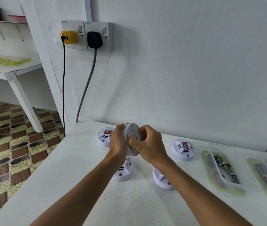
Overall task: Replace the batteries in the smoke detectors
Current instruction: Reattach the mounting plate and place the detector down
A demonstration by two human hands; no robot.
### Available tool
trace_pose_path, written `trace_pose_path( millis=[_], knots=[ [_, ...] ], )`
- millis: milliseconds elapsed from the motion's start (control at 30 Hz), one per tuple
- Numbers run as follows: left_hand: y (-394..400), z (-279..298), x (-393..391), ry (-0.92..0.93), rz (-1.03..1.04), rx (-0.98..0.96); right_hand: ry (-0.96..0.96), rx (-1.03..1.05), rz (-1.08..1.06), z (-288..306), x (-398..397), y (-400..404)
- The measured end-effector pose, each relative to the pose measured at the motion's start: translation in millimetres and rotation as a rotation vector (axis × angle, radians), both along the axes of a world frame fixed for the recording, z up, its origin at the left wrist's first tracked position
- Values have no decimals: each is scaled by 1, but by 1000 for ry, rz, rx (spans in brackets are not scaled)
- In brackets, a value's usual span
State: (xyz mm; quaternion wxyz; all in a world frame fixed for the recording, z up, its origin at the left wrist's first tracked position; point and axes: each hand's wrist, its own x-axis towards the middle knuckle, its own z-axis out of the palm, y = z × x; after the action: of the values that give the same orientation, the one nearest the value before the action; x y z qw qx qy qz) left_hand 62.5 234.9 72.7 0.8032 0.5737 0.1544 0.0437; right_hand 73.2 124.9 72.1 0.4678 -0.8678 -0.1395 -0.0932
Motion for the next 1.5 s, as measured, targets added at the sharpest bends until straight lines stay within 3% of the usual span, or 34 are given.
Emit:
trace_pose_path(
  millis=[167,267,400,567,700,767,833,933,1033,1167,1300,1500],
  knots=[
    [-3,-3,-1,-59,-4,-1,5,-22,3,-1,-3,-1],
    [2,-6,1,4,-80,-141,-3,23,31,-1,1,-8],
    [12,-12,6,2,-129,-358,89,253,60,5,3,-27],
    [13,-17,6,15,-204,-504,140,301,76,10,-2,-34],
    [6,-13,4,43,-146,-393,63,109,45,3,-13,-29],
    [4,-8,3,53,-129,-316,125,118,133,-4,-23,-22],
    [2,-1,0,20,-165,-212,338,290,211,-4,-30,-17],
    [7,3,-12,-49,-236,57,675,744,312,0,-30,-25],
    [21,1,-31,-112,-324,266,855,992,461,-2,-33,-43],
    [36,-19,-60,-153,-286,206,899,1109,552,-36,-42,-57],
    [40,-50,-89,-151,-210,184,900,1058,523,-62,-65,-59],
    [31,-96,-123,-98,-259,129,873,1019,469,-103,-95,-55]
  ],
)
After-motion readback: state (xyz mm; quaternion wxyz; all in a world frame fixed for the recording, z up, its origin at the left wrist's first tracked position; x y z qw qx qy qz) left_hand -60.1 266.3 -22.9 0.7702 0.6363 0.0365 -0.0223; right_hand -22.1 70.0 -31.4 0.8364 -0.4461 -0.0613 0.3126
